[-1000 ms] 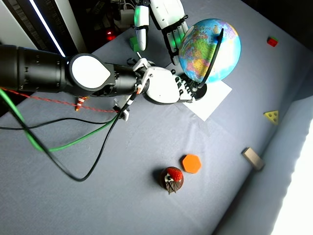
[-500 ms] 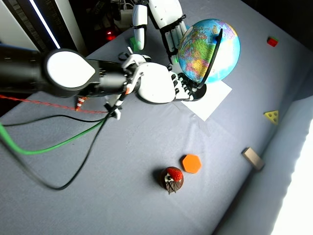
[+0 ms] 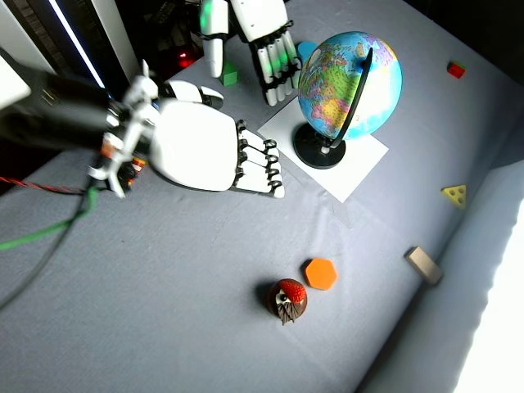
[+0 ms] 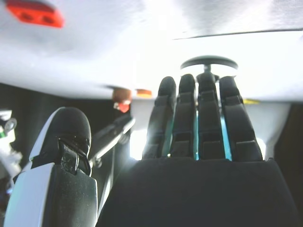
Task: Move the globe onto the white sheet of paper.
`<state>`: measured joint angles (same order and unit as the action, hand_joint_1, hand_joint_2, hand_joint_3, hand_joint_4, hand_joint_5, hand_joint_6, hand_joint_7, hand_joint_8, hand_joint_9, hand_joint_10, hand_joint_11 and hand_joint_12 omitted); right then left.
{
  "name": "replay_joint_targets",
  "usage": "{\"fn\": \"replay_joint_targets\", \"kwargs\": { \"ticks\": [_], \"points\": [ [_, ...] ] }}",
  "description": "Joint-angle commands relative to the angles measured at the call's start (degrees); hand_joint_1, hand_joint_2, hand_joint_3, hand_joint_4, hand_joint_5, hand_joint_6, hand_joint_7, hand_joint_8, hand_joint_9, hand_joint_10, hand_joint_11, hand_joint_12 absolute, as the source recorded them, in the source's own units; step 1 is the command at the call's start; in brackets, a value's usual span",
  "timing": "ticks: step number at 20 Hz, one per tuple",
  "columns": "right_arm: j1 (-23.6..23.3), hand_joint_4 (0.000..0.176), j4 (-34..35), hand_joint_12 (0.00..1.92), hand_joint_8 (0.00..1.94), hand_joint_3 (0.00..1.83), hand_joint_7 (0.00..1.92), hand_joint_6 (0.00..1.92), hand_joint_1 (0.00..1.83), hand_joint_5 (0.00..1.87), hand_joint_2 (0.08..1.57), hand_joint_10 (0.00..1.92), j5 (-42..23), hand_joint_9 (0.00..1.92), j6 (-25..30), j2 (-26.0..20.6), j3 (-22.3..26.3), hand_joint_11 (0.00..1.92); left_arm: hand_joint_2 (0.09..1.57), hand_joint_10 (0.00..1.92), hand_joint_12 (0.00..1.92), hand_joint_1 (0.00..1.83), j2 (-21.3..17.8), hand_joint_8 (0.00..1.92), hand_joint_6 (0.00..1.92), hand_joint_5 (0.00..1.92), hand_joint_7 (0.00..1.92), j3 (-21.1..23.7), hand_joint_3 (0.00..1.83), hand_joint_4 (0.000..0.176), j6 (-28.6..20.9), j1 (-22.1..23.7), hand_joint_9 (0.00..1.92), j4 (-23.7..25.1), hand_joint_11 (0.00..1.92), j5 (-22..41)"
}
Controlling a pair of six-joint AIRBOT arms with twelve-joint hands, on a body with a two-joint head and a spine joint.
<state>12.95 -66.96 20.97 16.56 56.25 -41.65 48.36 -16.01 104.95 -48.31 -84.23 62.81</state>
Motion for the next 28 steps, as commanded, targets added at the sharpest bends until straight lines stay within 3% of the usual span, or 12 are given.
{"fn": "replay_joint_targets", "kwargs": {
  "ticks": [1,9,11,13,15,16,17,19,21,22,23,28],
  "points": [
    [-1.55,0.0,2.75,0.27,0.0,0.0,0.2,0.0,0.0,0.23,1.11,0.0,4.07,0.17,-2.87,-0.33,1.35,0.0,1.17,0.0,0.08,0.01,0.26,0.0,0.0,0.18,0.19,0.48,0.0,0.0,0.71,1.46,0.14,2.48,0.0,3.23],
    [-5.07,0.0,13.47,0.27,0.01,0.0,0.21,0.0,0.0,0.23,1.11,0.01,14.77,0.18,-6.28,-3.49,7.72,0.0,1.17,0.01,0.08,0.01,3.32,0.01,0.01,0.21,0.2,3.75,0.0,0.0,7.78,14.49,0.15,-8.9,0.0,9.72],
    [-5.09,0.0,13.5,0.65,0.03,0.0,0.34,0.04,0.0,0.34,1.11,0.05,15.56,0.29,-4.16,-3.31,7.8,0.0,1.17,0.01,0.15,0.01,4.11,0.01,0.02,0.34,0.32,3.93,0.0,0.0,11.56,17.76,0.23,-11.85,0.0,9.86],
    [-5.45,0.0,13.79,1.17,0.08,0.0,0.54,0.1,0.01,0.52,1.12,0.13,15.94,0.48,-2.06,-3.32,8.1,0.0,1.2,0.02,0.58,0.0,5.13,0.0,0.02,0.53,0.55,3.88,0.0,0.0,14.46,20.08,0.46,-14.17,0.0,10.31],
    [-6.09,0.0,13.89,1.67,0.16,0.01,0.76,0.34,0.07,0.65,1.23,0.78,16.13,0.52,-2.22,-3.34,8.61,0.08,1.23,0.13,1.21,0.06,5.26,0.03,0.02,0.66,0.77,3.98,0.0,0.0,14.47,20.62,0.76,-14.28,0.01,10.42],
    [-6.39,0.0,13.89,1.82,0.48,0.02,0.76,0.66,0.13,0.63,1.29,1.15,16.56,0.5,-2.39,-3.35,8.85,0.17,1.25,0.59,1.44,0.12,5.22,0.03,0.02,0.74,0.91,4.17,0.0,0.0,14.53,21.06,0.74,-14.28,0.13,10.85],
    [-6.65,0.0,13.89,1.92,1.31,0.01,0.79,1.25,0.25,0.72,1.33,1.72,16.99,0.61,-2.58,-3.34,9.04,0.46,1.3,1.21,1.8,0.34,5.25,0.22,0.26,0.95,1.14,4.46,0.0,0.0,14.53,21.66,0.77,-14.36,0.43,11.66],
    [-6.87,0.0,13.9,1.92,1.55,0.01,0.85,1.44,0.3,0.76,1.33,1.85,16.99,0.72,-2.7,-3.36,9.18,0.63,1.32,1.37,1.9,0.49,5.29,0.6,0.72,0.94,1.12,4.76,0.0,0.0,15.33,22.53,0.86,-14.7,0.56,12.19],
    [-7.02,0.0,13.91,1.92,1.77,0.01,0.96,1.65,0.39,0.81,1.36,1.92,16.91,0.97,-3.27,-3.47,9.29,1.02,1.32,1.87,1.92,0.82,5.39,1.68,1.57,0.64,0.84,4.78,0.02,0.103,17.46,23.1,0.87,-14.98,0.73,12.19],
    [-7.05,0.0,13.95,1.92,1.85,0.01,1.0,1.74,0.43,0.84,1.38,1.92,16.63,1.09,-3.82,-3.54,9.3,1.15,1.34,1.91,1.92,0.81,5.41,1.87,1.66,0.59,0.81,4.84,0.03,0.098,17.59,23.06,0.92,-14.98,0.81,12.19],
    [-7.05,0.0,14.15,1.92,1.92,0.02,1.06,1.86,0.48,0.89,1.4,1.92,16.2,1.18,-4.5,-3.59,9.3,1.27,1.34,1.92,1.92,0.76,5.41,1.91,1.87,0.78,0.89,4.87,0.01,0.0,17.59,23.05,1.01,-15.18,0.92,12.19],
    [-6.53,0.0,16.11,1.92,1.94,0.03,1.29,1.92,0.79,1.1,1.47,1.92,14.78,1.4,-7.88,-4.17,9.3,1.55,1.41,1.92,1.92,0.8,5.43,1.92,1.92,0.97,1.07,4.65,0.01,0.0,17.58,24.25,1.23,-15.34,1.21,12.46]
  ]
}}
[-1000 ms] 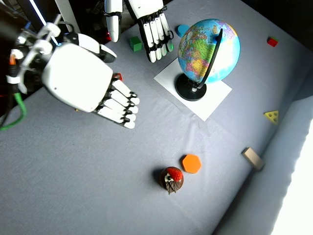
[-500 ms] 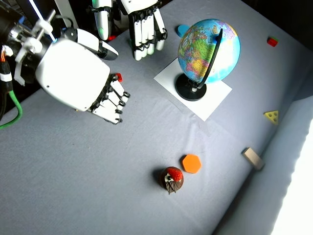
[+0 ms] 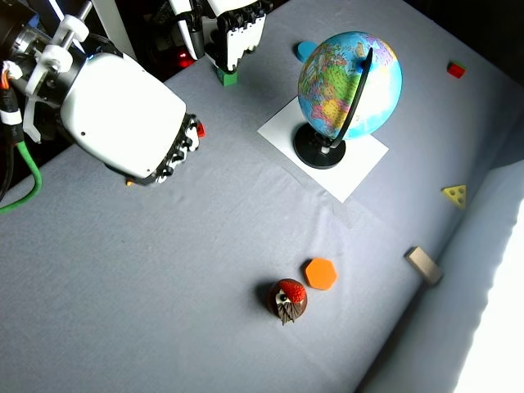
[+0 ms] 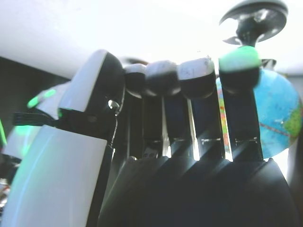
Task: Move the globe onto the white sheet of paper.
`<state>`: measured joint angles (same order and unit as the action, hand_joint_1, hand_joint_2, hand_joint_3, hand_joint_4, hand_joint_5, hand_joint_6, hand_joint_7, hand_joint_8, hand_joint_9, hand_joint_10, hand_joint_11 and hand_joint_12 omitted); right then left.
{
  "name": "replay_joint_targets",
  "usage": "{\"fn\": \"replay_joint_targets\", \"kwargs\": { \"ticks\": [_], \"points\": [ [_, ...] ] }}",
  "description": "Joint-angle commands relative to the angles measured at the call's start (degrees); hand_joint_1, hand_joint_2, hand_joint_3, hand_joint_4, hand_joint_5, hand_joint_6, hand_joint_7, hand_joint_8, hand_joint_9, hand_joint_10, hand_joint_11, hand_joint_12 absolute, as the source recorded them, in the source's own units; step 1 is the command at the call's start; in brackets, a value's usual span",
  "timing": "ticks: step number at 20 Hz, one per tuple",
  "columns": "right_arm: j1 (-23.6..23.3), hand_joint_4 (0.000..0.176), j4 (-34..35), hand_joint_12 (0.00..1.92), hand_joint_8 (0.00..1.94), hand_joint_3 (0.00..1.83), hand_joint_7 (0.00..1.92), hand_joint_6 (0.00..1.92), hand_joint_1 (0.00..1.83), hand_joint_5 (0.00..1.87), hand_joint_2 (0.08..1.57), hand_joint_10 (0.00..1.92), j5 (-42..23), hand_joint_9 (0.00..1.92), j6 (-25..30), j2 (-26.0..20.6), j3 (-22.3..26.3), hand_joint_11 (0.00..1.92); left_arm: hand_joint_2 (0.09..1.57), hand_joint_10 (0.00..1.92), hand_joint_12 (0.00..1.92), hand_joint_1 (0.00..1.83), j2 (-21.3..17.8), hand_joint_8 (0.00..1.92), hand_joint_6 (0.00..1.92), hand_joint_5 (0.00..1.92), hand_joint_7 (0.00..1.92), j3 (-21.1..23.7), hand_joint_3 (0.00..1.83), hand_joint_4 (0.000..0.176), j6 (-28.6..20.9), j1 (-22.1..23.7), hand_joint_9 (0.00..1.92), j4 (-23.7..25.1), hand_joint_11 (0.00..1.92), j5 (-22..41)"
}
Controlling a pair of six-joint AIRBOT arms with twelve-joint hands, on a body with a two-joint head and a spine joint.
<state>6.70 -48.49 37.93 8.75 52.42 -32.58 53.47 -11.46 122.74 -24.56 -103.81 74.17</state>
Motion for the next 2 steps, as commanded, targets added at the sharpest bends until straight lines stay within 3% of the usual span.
{"fn": "replay_joint_targets", "kwargs": {
  "ticks": [1,2],
  "points": [
    [-0.26,0.0,-2.36,1.92,1.94,0.03,1.29,1.92,0.79,1.1,1.47,1.92,-2.35,1.4,-0.28,-0.43,0.23,1.55,1.41,1.92,1.92,0.8,0.32,1.92,1.92,0.97,1.07,0.12,0.01,0.0,-0.21,0.56,1.23,4.3,1.21,1.1],
    [-0.09,0.0,-2.27,1.92,1.94,0.03,1.29,1.92,0.79,1.1,1.47,1.92,-3.85,1.41,-1.36,-0.71,0.23,1.55,1.41,1.92,1.92,0.8,0.37,1.92,1.92,0.97,1.07,0.11,0.01,0.0,-0.21,0.54,1.24,4.45,1.22,1.1]
  ]
}}
